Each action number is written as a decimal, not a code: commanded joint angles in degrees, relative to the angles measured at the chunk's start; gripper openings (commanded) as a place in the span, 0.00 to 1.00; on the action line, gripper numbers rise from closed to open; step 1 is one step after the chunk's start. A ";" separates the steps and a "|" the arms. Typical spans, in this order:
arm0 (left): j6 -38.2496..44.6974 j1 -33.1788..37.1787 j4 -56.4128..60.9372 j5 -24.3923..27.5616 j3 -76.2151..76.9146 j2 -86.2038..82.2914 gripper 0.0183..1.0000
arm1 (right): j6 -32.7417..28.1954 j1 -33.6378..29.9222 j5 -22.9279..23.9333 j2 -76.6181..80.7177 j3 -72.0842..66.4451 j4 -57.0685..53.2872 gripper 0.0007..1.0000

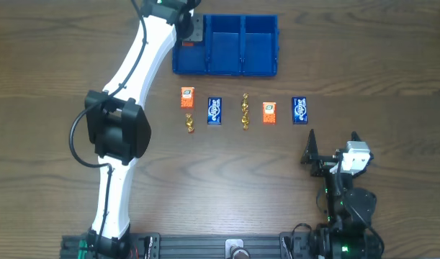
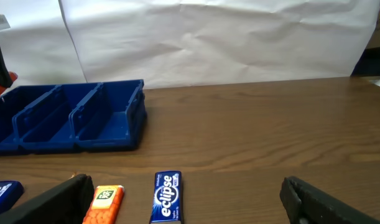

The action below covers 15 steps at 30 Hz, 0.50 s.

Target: Sort Candies Into Trays

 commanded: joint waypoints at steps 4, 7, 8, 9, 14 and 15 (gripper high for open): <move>-1.05 0.00 0.26 0.59 1.53 1.27 0.86 | -0.72 -0.31 0.17 -0.42 -0.35 -0.15 1.00; -1.57 0.00 0.26 0.57 1.53 1.27 1.00 | -0.72 -0.31 0.17 -0.42 -0.33 -0.15 1.00; -1.60 0.04 0.31 0.59 1.53 1.25 1.00 | -0.72 -0.31 0.17 -0.42 -0.33 -0.15 1.00; -2.03 0.04 0.26 0.57 1.53 1.01 1.00 | -0.72 -0.31 0.17 -0.42 -0.33 -0.15 1.00; -3.58 -1.97 -2.16 0.48 1.51 -5.09 1.00 | -0.72 -0.31 0.17 -0.42 -0.33 -0.15 1.00; -4.76 -3.21 -4.59 -0.85 1.16 -7.87 1.00 | -0.72 -0.31 0.17 -0.42 -0.33 -0.15 1.00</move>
